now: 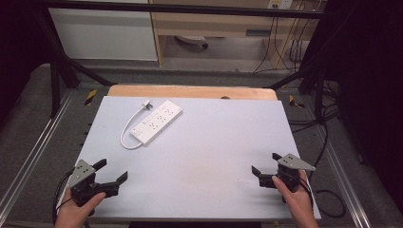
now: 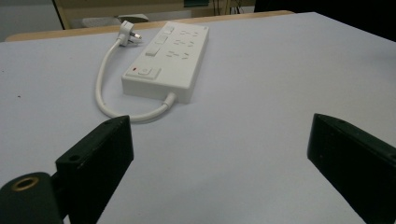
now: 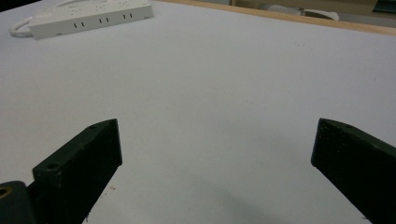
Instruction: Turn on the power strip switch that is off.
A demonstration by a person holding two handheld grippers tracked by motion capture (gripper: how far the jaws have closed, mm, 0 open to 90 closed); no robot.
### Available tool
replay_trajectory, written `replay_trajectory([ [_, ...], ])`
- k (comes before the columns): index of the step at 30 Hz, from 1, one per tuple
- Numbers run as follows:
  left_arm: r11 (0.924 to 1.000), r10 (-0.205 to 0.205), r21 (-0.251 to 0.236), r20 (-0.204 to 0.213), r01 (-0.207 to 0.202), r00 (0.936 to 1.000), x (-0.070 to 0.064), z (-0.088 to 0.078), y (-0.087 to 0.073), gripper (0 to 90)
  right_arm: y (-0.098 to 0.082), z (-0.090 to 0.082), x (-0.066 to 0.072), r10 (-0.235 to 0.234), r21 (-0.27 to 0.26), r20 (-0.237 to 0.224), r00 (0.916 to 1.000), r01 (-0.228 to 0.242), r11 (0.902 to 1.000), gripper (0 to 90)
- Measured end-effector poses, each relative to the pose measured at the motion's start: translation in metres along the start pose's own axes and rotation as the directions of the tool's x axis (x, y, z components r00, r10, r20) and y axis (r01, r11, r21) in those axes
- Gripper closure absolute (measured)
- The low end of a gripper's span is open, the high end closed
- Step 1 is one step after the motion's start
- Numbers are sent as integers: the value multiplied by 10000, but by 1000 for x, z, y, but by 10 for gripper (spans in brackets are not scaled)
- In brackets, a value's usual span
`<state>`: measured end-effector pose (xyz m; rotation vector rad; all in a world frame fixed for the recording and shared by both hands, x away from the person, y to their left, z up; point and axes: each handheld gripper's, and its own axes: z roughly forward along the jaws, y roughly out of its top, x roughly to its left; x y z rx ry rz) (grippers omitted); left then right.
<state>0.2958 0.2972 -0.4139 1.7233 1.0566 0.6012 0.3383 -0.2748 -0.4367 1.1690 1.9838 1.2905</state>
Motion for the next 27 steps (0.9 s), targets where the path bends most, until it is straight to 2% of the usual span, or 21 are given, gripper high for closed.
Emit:
replay_trajectory([
  [5,10000,-50,-37,39,50,10000,-1,0,2,73,1,0,1,-47,12,-68,10000,47,10000,24],
  [10,10000,78,-51,-25,-78,10000,-2,-1,6,73,1,-1,2,-82,6,-106,9999,82,10000,23],
  [14,9998,-48,-200,76,49,10000,-2,0,10,73,1,-1,2,-76,-6,-57,10000,76,10000,23],
  [27,10000,15,-58,-24,-15,10000,6,10,22,75,0,3,3,-96,105,-99,9999,97,9999,24],
])
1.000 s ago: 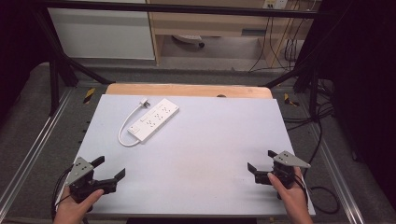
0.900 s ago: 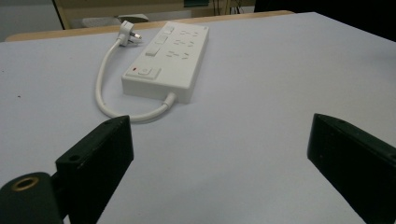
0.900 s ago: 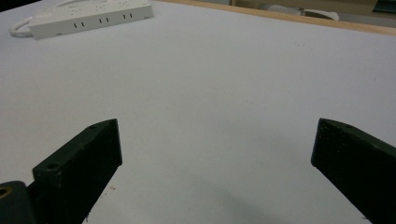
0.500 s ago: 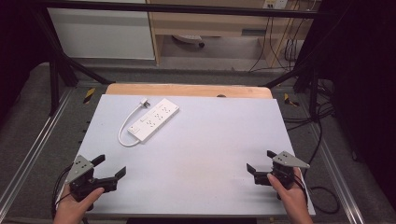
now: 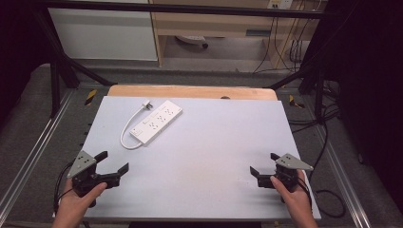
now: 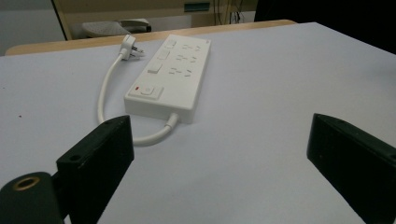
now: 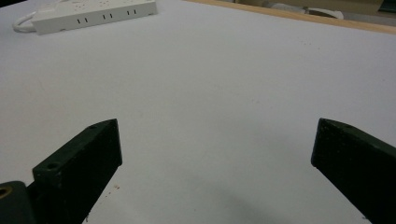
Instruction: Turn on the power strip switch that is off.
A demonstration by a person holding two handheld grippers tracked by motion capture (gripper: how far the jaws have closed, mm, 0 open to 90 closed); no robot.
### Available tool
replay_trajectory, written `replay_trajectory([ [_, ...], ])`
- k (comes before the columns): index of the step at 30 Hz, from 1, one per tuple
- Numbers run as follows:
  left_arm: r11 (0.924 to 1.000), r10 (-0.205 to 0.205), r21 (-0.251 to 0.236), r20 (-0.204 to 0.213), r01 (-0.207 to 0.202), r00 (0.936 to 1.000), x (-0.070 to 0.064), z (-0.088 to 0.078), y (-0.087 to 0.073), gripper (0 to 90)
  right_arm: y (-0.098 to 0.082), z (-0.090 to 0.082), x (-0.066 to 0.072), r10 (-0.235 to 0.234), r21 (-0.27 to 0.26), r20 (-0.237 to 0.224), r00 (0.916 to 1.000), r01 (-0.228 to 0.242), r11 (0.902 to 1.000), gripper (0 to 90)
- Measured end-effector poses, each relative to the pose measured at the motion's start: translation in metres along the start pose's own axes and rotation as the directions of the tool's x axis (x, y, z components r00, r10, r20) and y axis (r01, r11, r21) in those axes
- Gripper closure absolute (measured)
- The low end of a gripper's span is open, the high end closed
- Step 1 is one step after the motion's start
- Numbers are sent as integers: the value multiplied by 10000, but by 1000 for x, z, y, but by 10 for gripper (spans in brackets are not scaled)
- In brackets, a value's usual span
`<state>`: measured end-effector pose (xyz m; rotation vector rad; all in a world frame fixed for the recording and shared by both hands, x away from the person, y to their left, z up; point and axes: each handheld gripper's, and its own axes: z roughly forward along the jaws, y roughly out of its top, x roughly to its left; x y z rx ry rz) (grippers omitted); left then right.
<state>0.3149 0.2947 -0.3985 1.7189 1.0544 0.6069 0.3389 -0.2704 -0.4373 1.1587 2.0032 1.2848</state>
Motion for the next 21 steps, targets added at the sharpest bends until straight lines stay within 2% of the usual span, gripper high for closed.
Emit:
replay_trajectory([
  [9,9996,-74,-284,-81,72,9999,7,3,7,75,0,0,1,31,53,33,10000,-31,10000,24],
  [14,9996,65,-291,-50,-66,10000,10,6,13,75,0,3,4,-198,202,-4,9998,198,9996,24],
  [21,9993,214,-309,-26,-215,9998,12,15,24,75,0,3,5,-92,198,-38,10000,93,9998,23],
])
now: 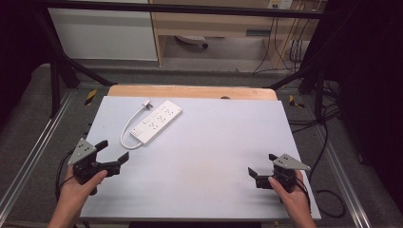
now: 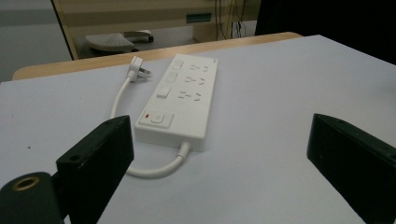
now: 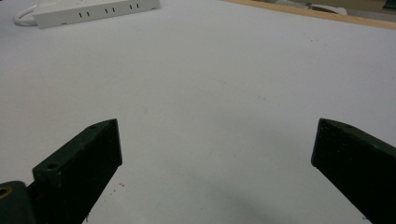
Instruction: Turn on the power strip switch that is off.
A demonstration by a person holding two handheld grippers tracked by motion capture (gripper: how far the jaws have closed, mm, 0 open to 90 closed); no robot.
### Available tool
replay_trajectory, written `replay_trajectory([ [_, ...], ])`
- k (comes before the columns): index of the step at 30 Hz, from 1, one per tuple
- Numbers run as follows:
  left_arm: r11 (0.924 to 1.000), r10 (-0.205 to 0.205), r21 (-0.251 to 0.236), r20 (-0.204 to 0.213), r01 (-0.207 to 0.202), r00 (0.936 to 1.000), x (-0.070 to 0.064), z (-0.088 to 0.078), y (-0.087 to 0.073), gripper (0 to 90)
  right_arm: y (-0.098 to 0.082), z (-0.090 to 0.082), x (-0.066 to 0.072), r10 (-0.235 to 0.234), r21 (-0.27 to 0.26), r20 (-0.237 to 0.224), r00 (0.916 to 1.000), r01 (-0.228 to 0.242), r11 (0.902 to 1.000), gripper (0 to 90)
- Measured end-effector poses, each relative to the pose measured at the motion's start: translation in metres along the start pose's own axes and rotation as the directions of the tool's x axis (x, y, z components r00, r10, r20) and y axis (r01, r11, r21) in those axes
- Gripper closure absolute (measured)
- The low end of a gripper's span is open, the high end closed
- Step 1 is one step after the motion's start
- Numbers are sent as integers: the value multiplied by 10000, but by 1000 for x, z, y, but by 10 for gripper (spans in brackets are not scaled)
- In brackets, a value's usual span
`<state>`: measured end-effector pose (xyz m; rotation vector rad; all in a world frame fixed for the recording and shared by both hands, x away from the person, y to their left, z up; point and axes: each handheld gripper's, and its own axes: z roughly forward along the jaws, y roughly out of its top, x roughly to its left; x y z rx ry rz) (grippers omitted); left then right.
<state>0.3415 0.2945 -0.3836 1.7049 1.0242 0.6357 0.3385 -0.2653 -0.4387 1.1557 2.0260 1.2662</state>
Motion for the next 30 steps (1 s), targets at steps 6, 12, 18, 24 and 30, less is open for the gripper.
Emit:
replay_trajectory([
  [6,9998,195,88,58,-196,9998,1,16,11,75,0,1,0,-43,-4,-69,10000,43,10000,23],
  [12,9998,148,95,133,-149,9998,2,32,16,75,0,1,0,-50,14,-131,9999,50,10000,23],
  [18,9997,124,227,67,-125,9999,5,38,18,75,0,1,-1,-4,-7,-135,9999,4,10000,23],
  [24,9993,92,365,57,-94,9999,9,42,23,77,-1,1,-1,54,-7,-93,9999,-54,10000,25],
  [30,9988,202,451,17,-203,9998,10,48,33,78,0,1,0,46,11,-124,9999,-46,10000,25],
])
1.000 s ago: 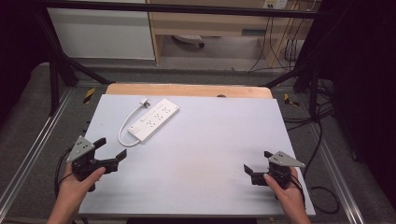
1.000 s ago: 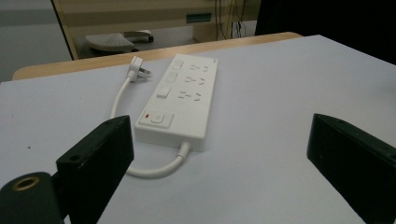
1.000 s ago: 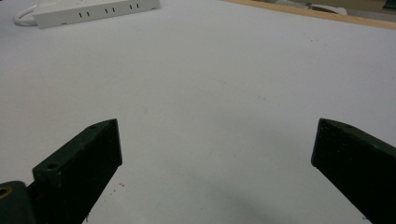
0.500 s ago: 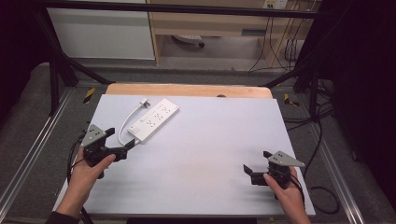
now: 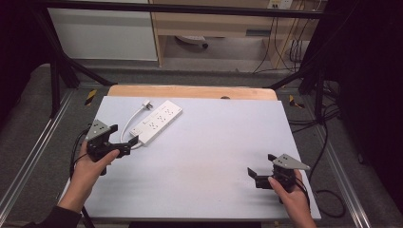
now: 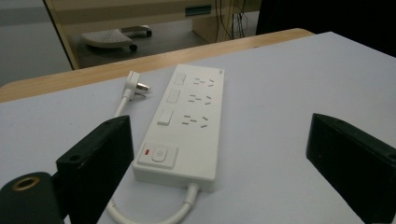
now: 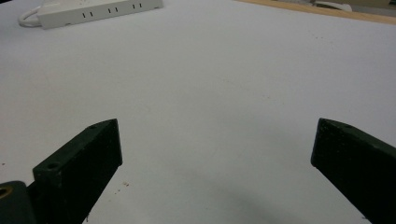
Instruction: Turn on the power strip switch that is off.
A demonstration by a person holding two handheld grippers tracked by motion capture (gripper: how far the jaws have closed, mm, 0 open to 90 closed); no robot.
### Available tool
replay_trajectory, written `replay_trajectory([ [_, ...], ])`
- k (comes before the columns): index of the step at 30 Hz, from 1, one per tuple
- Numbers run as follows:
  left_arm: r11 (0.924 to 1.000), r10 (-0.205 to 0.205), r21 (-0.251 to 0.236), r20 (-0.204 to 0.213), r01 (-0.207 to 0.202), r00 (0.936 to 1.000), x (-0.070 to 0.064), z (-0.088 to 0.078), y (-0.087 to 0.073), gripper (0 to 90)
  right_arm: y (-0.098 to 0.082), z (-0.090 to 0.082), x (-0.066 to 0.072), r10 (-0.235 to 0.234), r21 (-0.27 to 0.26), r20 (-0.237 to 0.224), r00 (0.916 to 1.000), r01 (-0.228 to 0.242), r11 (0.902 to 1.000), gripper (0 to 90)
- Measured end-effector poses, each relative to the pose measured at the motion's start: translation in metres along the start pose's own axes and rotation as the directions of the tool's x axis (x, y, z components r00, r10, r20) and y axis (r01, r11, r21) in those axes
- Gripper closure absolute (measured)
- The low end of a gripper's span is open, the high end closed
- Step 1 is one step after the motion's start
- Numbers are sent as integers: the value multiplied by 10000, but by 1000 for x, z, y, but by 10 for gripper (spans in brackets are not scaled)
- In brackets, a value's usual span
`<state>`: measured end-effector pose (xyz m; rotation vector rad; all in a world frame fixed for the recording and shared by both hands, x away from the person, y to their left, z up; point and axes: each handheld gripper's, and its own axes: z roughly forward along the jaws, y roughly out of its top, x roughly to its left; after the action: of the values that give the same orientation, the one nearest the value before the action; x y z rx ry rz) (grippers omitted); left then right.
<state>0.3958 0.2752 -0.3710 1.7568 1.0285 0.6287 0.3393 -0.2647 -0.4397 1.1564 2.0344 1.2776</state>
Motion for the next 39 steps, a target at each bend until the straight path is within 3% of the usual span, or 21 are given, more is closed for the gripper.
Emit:
replay_trajectory([
  [20,9994,315,148,68,-316,9995,-2,29,38,78,0,-2,0,120,-50,-14,9999,-121,9999,25],
  [31,9989,373,282,-224,-367,9991,2,48,43,79,0,-4,0,212,-102,-82,9997,-213,9997,25],
  [39,9969,465,648,-294,-445,9985,1,66,45,81,1,-7,0,178,-248,-143,9997,-182,9995,25],
])
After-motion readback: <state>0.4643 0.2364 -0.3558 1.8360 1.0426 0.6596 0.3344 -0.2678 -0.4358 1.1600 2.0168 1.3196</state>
